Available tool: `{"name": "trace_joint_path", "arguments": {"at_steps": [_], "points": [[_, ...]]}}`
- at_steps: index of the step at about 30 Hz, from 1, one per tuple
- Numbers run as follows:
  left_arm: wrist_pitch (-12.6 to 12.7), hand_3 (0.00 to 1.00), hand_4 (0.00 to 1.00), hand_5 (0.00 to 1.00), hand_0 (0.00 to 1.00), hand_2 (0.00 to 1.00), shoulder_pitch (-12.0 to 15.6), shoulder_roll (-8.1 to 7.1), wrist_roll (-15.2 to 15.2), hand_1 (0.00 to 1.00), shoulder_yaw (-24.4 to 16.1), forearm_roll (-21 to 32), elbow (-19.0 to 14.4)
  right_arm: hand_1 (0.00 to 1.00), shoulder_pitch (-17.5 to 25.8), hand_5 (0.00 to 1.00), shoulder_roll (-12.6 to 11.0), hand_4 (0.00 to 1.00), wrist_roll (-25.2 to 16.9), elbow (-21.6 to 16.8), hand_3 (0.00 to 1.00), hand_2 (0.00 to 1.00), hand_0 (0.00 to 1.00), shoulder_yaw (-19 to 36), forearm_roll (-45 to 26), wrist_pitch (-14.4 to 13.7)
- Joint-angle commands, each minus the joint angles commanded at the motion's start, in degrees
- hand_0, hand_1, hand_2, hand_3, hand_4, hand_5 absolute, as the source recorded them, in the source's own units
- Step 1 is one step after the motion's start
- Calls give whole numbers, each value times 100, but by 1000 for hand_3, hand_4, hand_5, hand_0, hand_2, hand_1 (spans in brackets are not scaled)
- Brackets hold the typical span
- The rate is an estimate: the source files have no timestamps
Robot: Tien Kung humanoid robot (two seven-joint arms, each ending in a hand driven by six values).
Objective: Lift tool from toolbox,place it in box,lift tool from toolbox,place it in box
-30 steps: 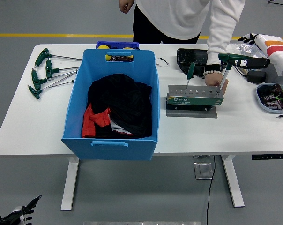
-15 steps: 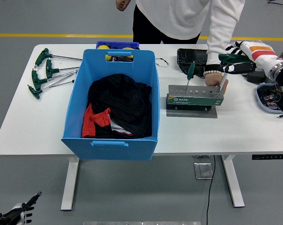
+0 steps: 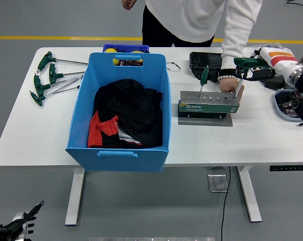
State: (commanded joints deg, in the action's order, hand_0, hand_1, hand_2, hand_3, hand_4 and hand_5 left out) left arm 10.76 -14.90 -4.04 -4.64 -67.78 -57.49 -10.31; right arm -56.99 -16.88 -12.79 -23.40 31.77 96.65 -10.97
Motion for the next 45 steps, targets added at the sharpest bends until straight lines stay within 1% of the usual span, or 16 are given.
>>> {"name": "trace_joint_path", "arguments": {"at_steps": [2, 3, 7, 8, 14, 15, 20, 21, 26, 27, 32, 33, 38, 39, 44, 45], "points": [[3, 802, 781, 698, 808, 875, -12, -3, 3, 881, 5, -9, 0, 419, -17, 784, 26, 998, -5, 60, 520, 425, 511, -52, -74, -23], [5, 801, 781, 698, 808, 871, -17, -5, 4, 878, 4, -14, 0, 354, -25, 786, 37, 998, -8, 81, 433, 358, 439, -70, -108, -32], [18, 801, 781, 698, 808, 871, -29, -8, 13, 878, -31, -54, 0, 354, -35, 786, 52, 998, -46, 72, 433, 358, 439, -150, -217, -115], [27, 798, 781, 698, 808, 868, -36, -6, 18, 876, -51, -63, 0, 287, -39, 792, 50, 998, -50, 58, 347, 289, 350, -190, -242, -144], [47, 798, 781, 698, 808, 868, -77, -9, 39, 876, -66, -67, 0, 287, -63, 792, 102, 998, -38, 106, 347, 289, 350, -299, -365, -231], [50, 798, 781, 697, 807, 866, -81, -9, 41, 874, -68, -69, 0, 244, -68, 804, 108, 998, -34, 113, 319, 260, 296, -314, -373, -234], [75, 798, 781, 697, 807, 866, -112, -12, 67, 874, -76, -63, 0, 244, -94, 804, 145, 998, 9, 125, 319, 260, 296, -465, -449, -246], [80, 795, 781, 696, 807, 865, -116, -12, 72, 873, -79, -61, 0, 227, -94, 815, 151, 998, 12, 124, 295, 242, 265, -484, -461, -245], [93, 795, 781, 696, 807, 865, -140, -13, 88, 873, -54, -27, 0, 227, -104, 815, 197, 998, 47, 162, 295, 242, 265, -561, -498, -271], [96, 795, 780, 695, 807, 863, -148, -13, 90, 872, -52, -24, 0, 198, -108, 818, 209, 998, 68, 180, 265, 223, 220, -588, -514, -283], [97, 795, 780, 695, 807, 863, -166, -15, 98, 872, -47, -24, 0, 198, -118, 818, 231, 998, 138, 221, 265, 223, 220, -662, -555, -302], [98, 794, 782, 697, 806, 863, -167, -15, 99, 872, -56, -33, 0, 149, -118, 819, 234, 998, 141, 226, 226, 182, 146, -665, -561, -313], [101, 794, 782, 697, 806, 863, -145, -12, 85, 872, -131, -117, 0, 149, -101, 819, 275, 998, 145, 235, 226, 182, 146, -700, -645, -380], [101, 793, 779, 694, 806, 861, -140, -11, 82, 871, -140, -127, 0, 113, -97, 814, 285, 998, 148, 239, 188, 153, 114, -706, -661, -390], [103, 793, 779, 694, 806, 861, -113, -9, 71, 871, -165, -152, 0, 113, -89, 814, 333, 998, 165, 284, 188, 153, 114, -764, -730, -418], [104, 793, 779, 693, 807, 860, -110, -9, 70, 870, -168, -155, 0, 60, -88, 756, 338, 998, 167, 290, 125, 89, 76, -772, -742, -422]]}}
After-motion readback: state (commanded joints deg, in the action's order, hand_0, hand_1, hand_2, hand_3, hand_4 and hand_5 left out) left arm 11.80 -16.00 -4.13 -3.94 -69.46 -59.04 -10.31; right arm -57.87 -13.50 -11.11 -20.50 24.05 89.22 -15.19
